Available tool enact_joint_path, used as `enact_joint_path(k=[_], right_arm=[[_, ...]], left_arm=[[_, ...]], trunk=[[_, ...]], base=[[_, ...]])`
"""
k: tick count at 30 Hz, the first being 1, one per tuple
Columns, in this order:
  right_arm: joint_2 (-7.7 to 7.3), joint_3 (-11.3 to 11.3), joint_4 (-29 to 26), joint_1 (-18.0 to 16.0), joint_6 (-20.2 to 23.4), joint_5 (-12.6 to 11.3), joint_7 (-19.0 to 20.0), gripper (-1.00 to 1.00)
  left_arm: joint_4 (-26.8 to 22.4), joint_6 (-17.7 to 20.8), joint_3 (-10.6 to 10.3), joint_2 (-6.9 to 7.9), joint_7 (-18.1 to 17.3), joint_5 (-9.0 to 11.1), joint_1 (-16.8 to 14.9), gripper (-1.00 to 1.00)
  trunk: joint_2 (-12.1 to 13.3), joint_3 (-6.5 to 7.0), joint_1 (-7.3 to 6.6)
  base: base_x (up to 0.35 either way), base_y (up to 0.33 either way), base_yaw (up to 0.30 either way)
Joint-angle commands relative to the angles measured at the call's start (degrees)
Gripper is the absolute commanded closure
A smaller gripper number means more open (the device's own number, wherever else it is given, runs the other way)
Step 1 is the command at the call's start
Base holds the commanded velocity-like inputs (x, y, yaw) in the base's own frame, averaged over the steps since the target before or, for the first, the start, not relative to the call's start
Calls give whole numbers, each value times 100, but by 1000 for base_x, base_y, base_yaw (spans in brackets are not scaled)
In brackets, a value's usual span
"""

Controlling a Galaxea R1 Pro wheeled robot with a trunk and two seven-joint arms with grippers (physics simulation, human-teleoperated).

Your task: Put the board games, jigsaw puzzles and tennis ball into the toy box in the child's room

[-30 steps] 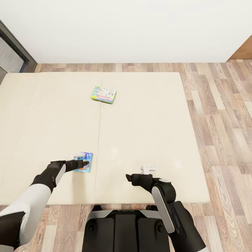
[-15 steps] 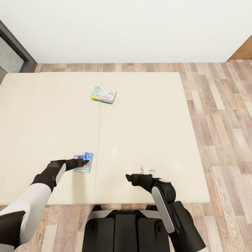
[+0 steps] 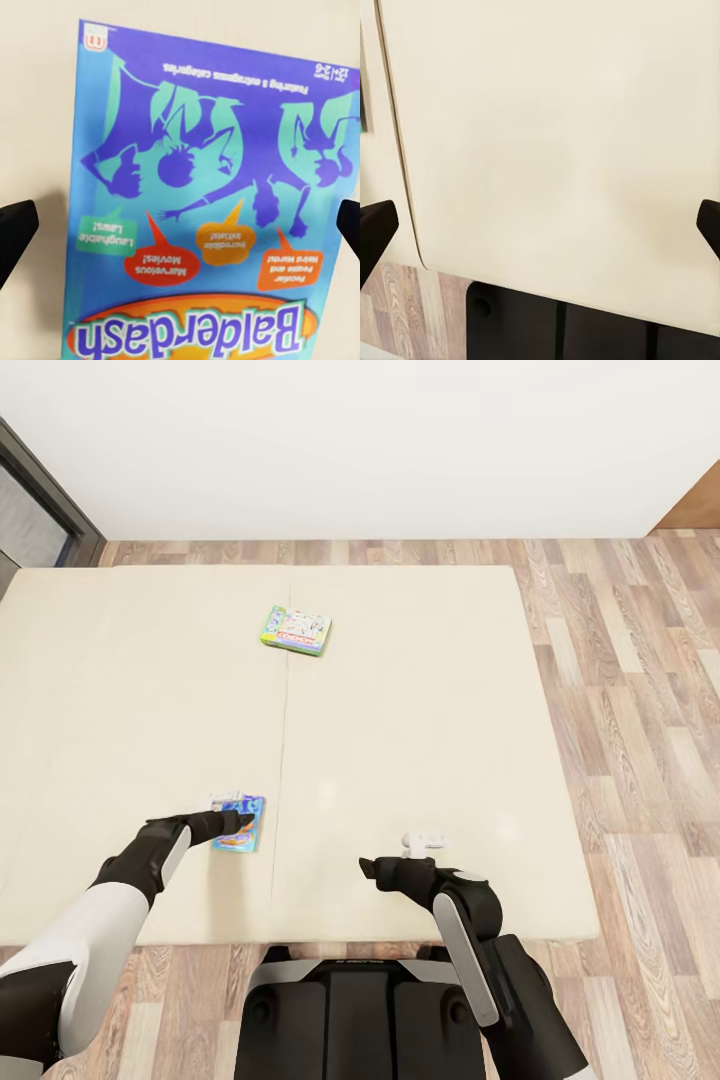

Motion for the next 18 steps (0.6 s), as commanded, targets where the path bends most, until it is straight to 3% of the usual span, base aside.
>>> enact_joint_path(k=[1, 9, 18], right_arm=[[1, 4, -6, -3, 20, -63, -60, -100], [2, 6, -6, -3, 20, -62, -59, -100], [2, 5, -6, -3, 20, -61, -59, -100]], left_arm=[[-8, 31, 38, -7, -21, -33, -2, -100], [-16, 19, 29, -20, 14, -27, -3, -100], [-17, 11, 12, -146, 14, -45, -3, -100]], trunk=[[-9, -10, 3], [-9, -52, 3], [-9, -107, 3]], base=[[0, 0, 0], [0, 0, 0], [0, 0, 0]])
